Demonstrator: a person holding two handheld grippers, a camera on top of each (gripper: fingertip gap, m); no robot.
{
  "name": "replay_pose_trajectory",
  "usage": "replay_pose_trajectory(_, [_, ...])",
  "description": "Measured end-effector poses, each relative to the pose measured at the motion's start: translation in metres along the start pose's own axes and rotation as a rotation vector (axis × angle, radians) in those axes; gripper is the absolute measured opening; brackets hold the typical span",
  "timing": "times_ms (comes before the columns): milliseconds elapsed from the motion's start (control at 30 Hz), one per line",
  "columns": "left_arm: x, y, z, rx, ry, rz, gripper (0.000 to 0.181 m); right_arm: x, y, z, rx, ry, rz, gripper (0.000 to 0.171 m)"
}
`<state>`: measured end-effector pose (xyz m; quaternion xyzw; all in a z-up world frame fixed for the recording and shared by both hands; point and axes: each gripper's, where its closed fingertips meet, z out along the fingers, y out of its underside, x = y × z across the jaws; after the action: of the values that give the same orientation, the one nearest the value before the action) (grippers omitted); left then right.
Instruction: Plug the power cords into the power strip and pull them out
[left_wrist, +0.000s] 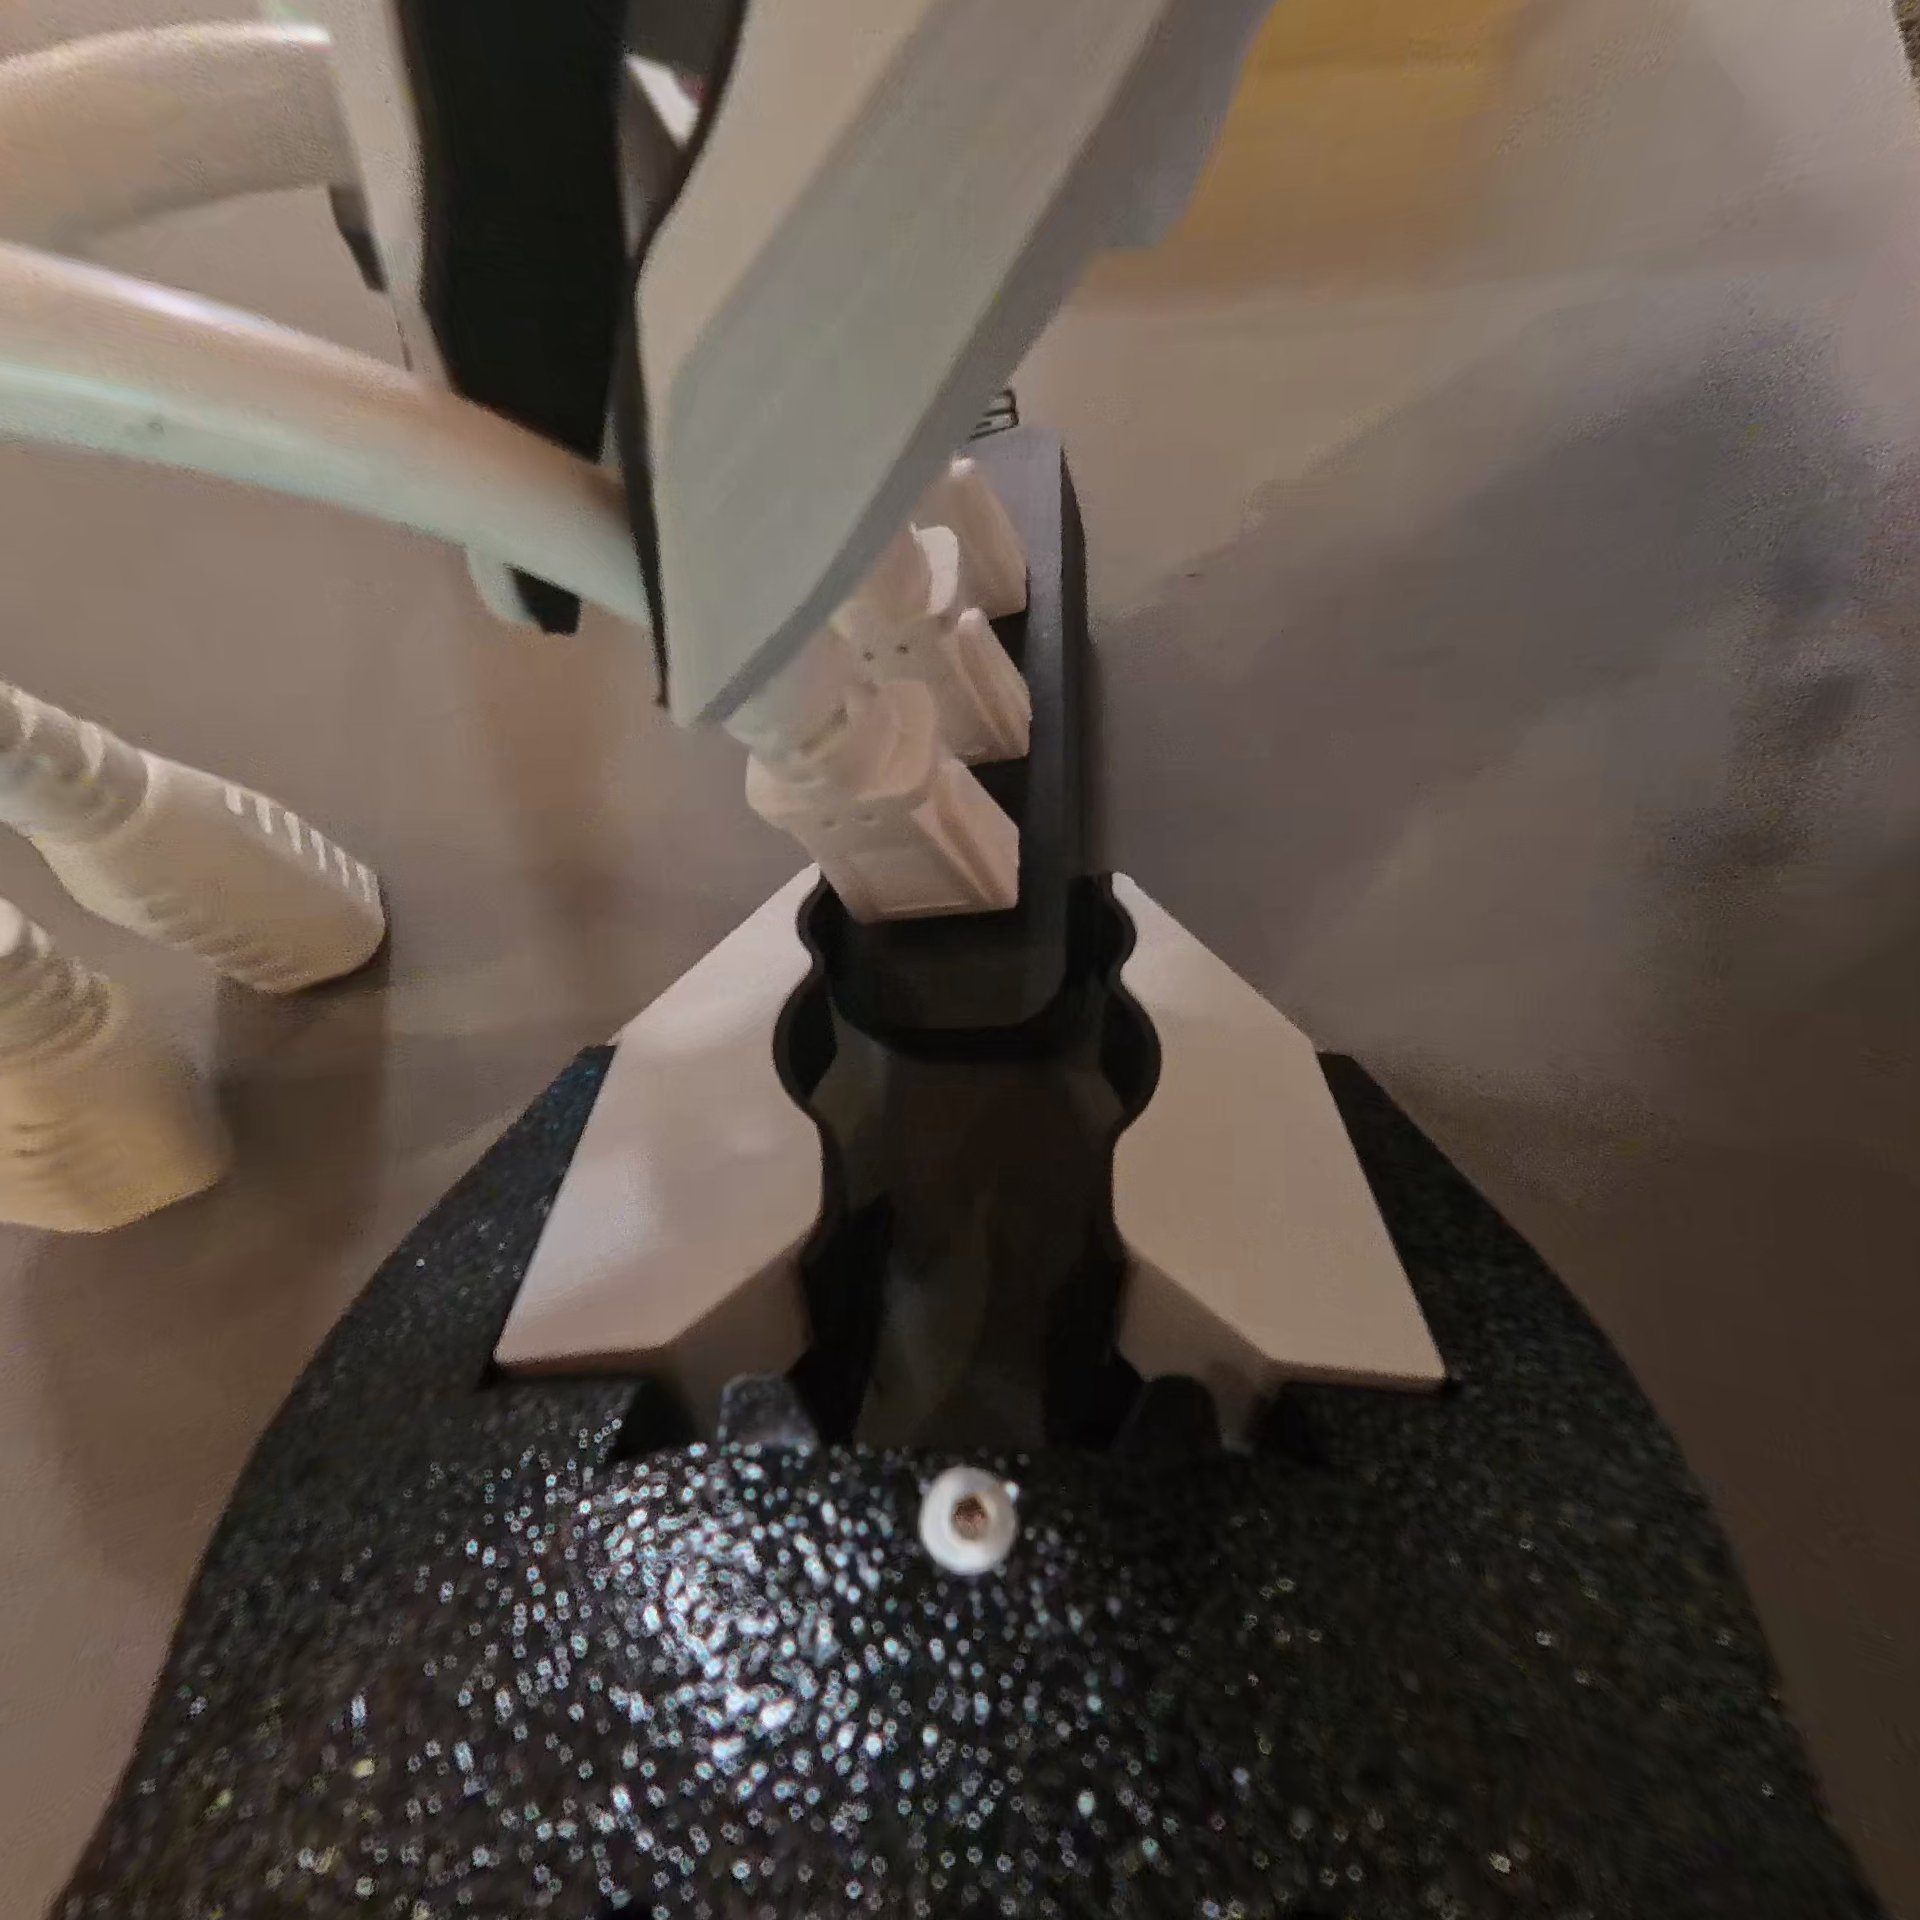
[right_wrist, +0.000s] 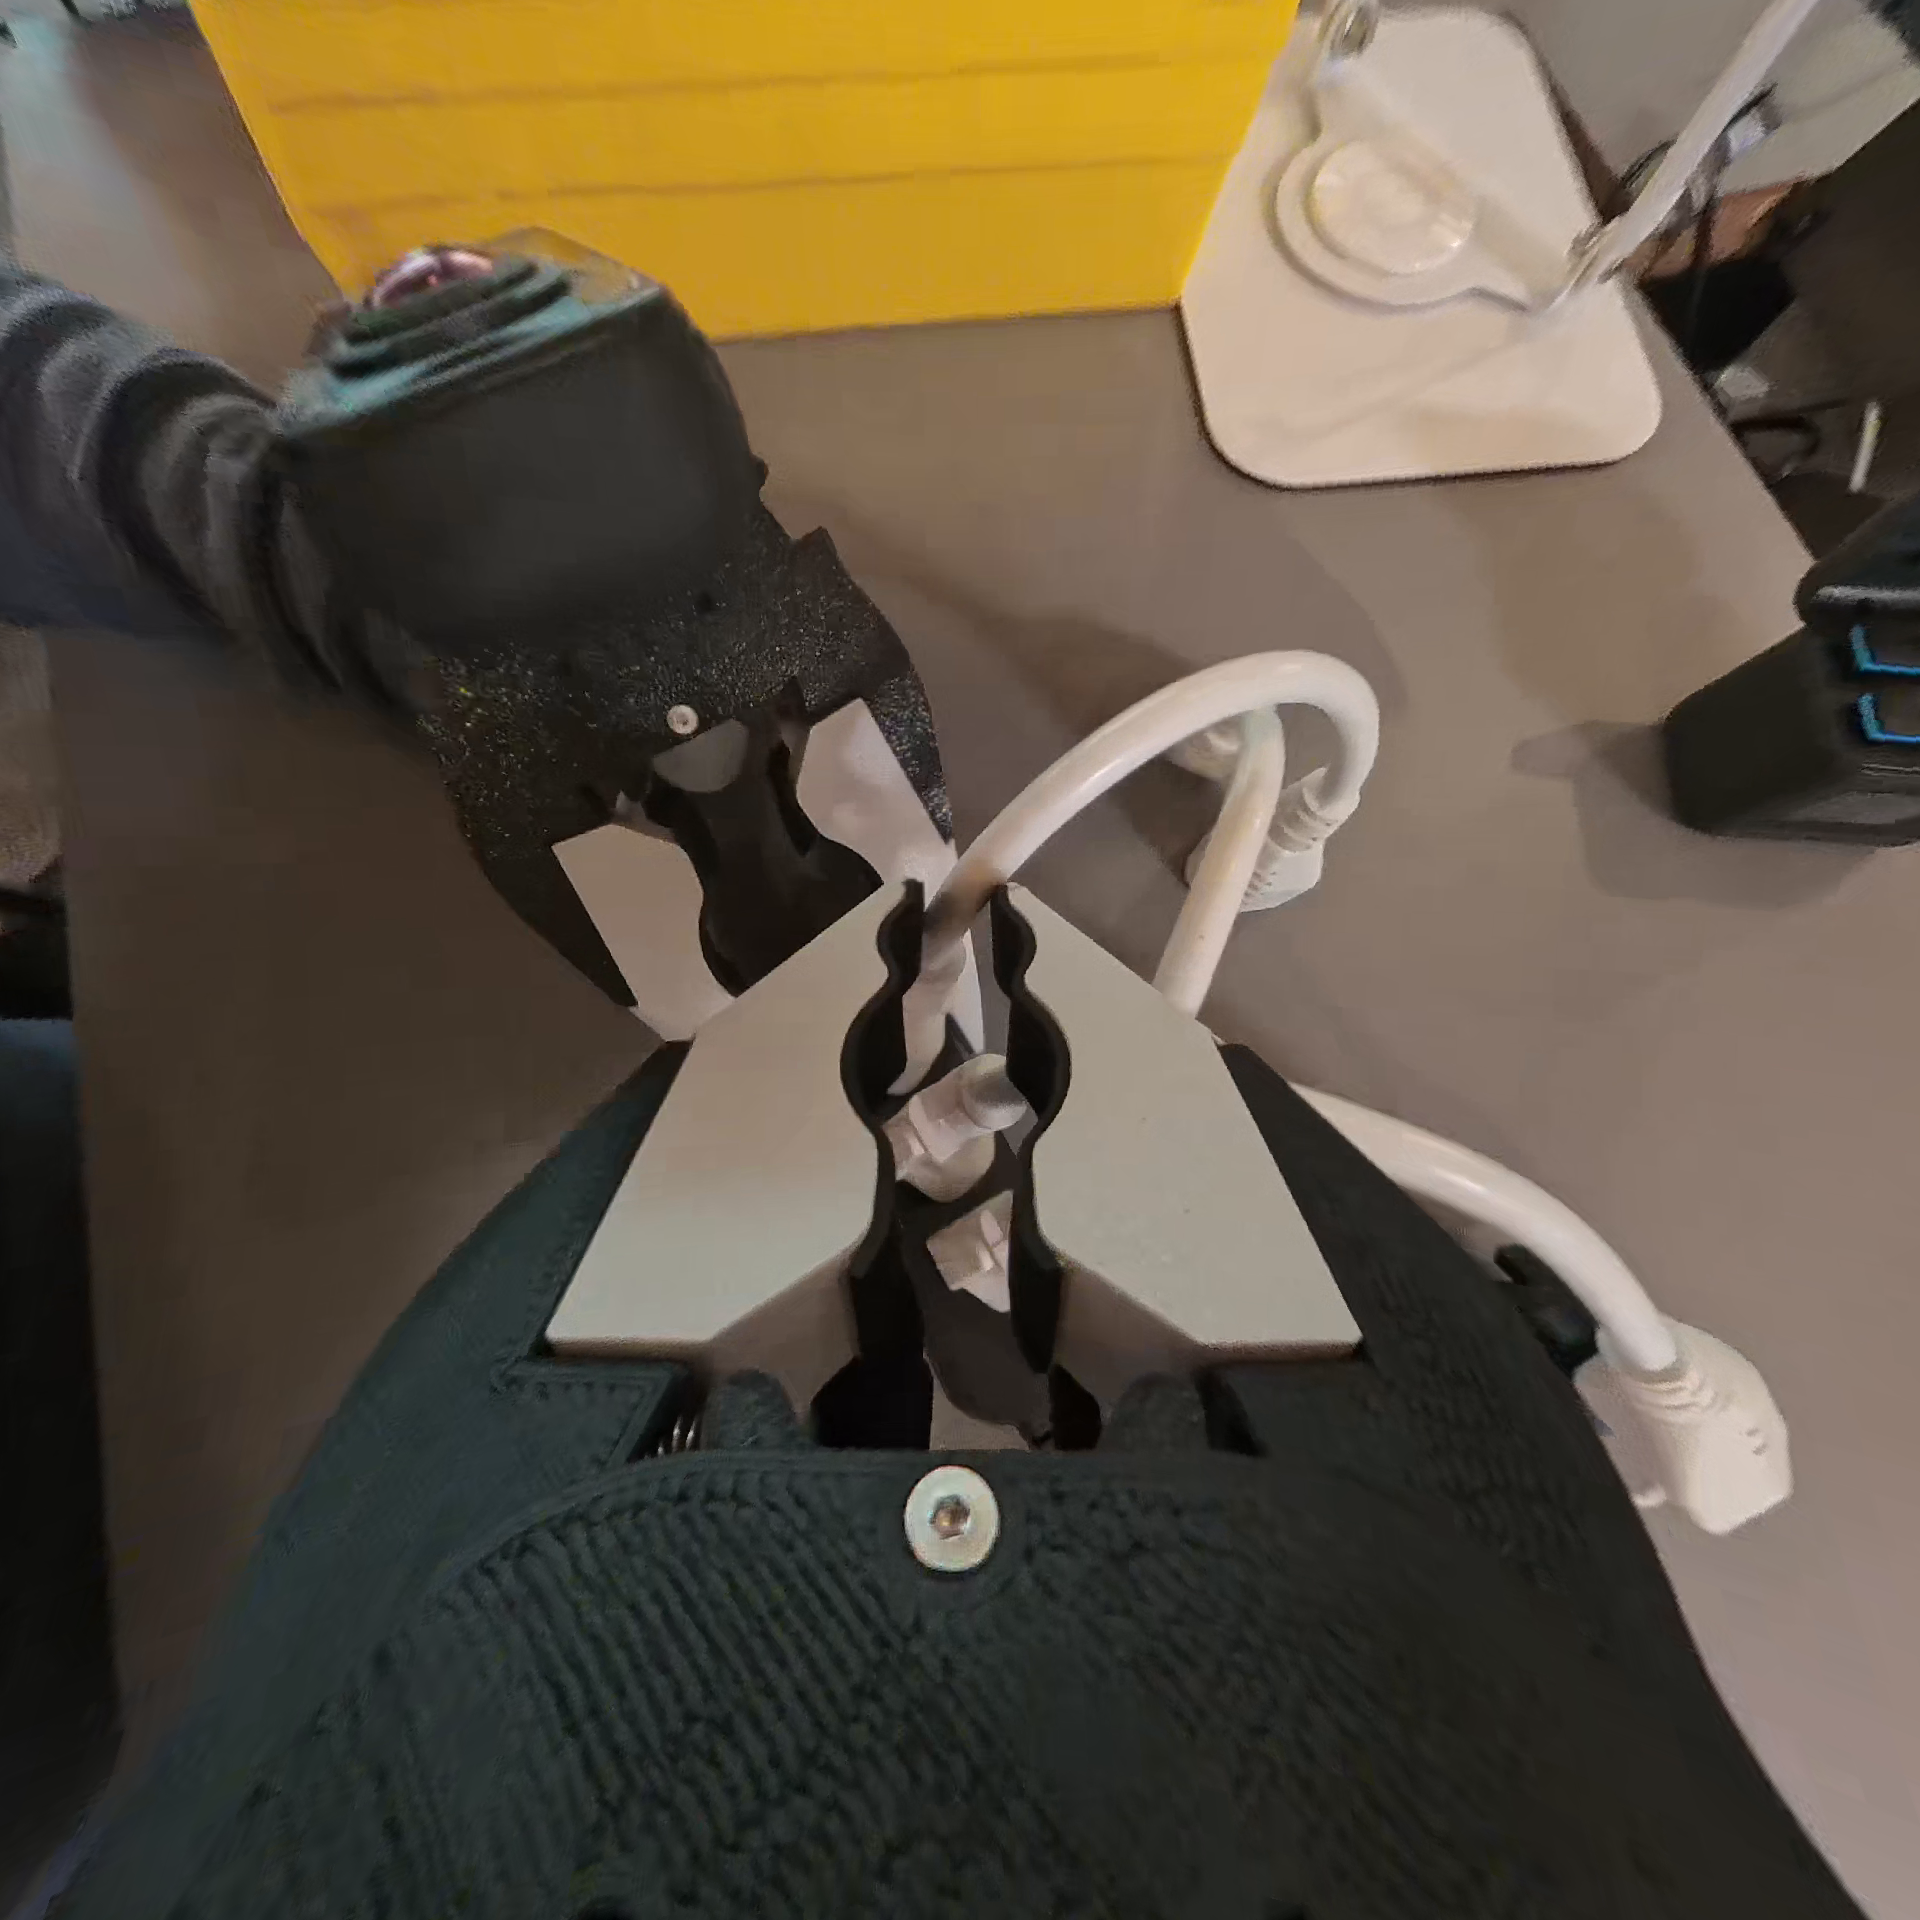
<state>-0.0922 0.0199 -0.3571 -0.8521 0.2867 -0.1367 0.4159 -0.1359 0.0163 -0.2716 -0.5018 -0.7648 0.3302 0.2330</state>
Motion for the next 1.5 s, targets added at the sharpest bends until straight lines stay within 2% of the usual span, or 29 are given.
replay_pose_trajectory(333, [0.008, -0.037, -0.014, 0.247, -0.003, 0.080, 0.045, -0.004, -0.001, -0.054, 0.498, 0.127, 0.119, 0.008])
replay_pose_trajectory(467, [0.013, -0.041, -0.014, 0.276, -0.021, 0.141, 0.045, -0.010, 0.001, -0.063, 0.626, 0.162, 0.080, 0.008])
replay_pose_trajectory(600, [0.017, -0.034, -0.006, 0.208, -0.113, 0.264, 0.047, -0.018, 0.007, -0.058, 0.686, 0.187, 0.067, 0.007])
replay_pose_trajectory(667, [0.017, -0.029, 0.004, 0.146, -0.158, 0.299, 0.062, -0.020, 0.012, -0.049, 0.651, 0.204, 0.046, 0.007])
replay_pose_trajectory(833, [0.021, -0.033, 0.008, 0.139, -0.111, 0.177, 0.086, -0.019, 0.013, -0.042, 0.650, 0.240, 0.046, 0.007])
replay_pose_trajectory(933, [0.019, -0.034, 0.007, 0.142, -0.099, 0.125, 0.091, -0.016, 0.011, -0.042, 0.670, 0.255, 0.079, 0.007])
replay_pose_trajectory(1133, [0.020, -0.031, 0.006, 0.133, -0.030, -0.006, 0.082, -0.011, 0.007, -0.046, 0.719, 0.280, 0.137, 0.007])
replay_pose_trajectory(1267, [0.033, -0.025, 0.010, 0.084, 0.164, -0.179, 0.079, -0.016, 0.003, -0.045, 0.746, 0.250, 0.150, 0.007])
replay_pose_trajectory(1367, [0.045, -0.026, 0.006, 0.093, 0.291, -0.231, 0.064, -0.016, 0.002, -0.046, 0.751, 0.263, 0.142, 0.007])
replay_pose_trajectory(1500, [0.040, -0.025, 0.006, 0.097, 0.219, -0.200, 0.046, -0.014, 0.004, -0.047, 0.755, 0.277, 0.144, 0.007])
